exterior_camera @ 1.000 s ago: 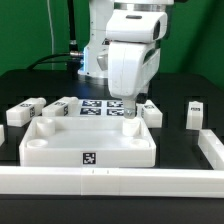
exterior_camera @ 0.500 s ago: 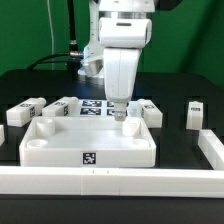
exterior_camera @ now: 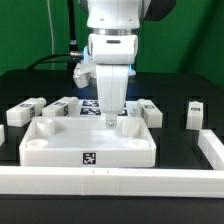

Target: Assemble desk

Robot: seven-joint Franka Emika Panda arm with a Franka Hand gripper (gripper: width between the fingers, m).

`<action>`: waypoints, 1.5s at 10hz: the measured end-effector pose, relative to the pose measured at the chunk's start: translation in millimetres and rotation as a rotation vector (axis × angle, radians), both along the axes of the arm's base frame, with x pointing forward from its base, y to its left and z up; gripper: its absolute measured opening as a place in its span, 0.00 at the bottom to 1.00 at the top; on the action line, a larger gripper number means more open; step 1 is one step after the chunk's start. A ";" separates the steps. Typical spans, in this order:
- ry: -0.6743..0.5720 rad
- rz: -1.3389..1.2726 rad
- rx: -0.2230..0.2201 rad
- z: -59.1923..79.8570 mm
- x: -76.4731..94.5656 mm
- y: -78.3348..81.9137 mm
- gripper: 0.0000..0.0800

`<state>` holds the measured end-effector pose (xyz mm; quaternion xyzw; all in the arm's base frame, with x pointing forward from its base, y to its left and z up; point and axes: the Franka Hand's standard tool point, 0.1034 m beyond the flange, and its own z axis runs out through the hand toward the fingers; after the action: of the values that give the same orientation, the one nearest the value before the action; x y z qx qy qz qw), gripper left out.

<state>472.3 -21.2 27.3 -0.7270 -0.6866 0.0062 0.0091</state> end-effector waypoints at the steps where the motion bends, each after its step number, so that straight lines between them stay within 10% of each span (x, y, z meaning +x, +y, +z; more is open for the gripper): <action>1: 0.005 -0.012 0.001 -1.6 -1.3 -0.8 0.81; 8: 0.010 0.017 0.014 -21.5 -14.9 -4.9 0.81; 10: 0.011 0.015 0.014 -21.9 -15.2 -4.9 0.48; 11: 0.011 0.015 0.014 -22.0 -15.3 -4.9 0.48; 13: 0.012 0.015 0.014 -22.1 -15.4 -4.9 0.08; 15: 0.011 0.015 0.014 -21.9 -14.9 -4.9 0.07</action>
Offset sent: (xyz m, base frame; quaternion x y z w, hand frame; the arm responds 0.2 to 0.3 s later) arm 0.0000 0.0000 0.0000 0.0000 0.0000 0.0000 1.0000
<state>457.4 -26.0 5.5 -0.7217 -0.6920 0.0055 0.0177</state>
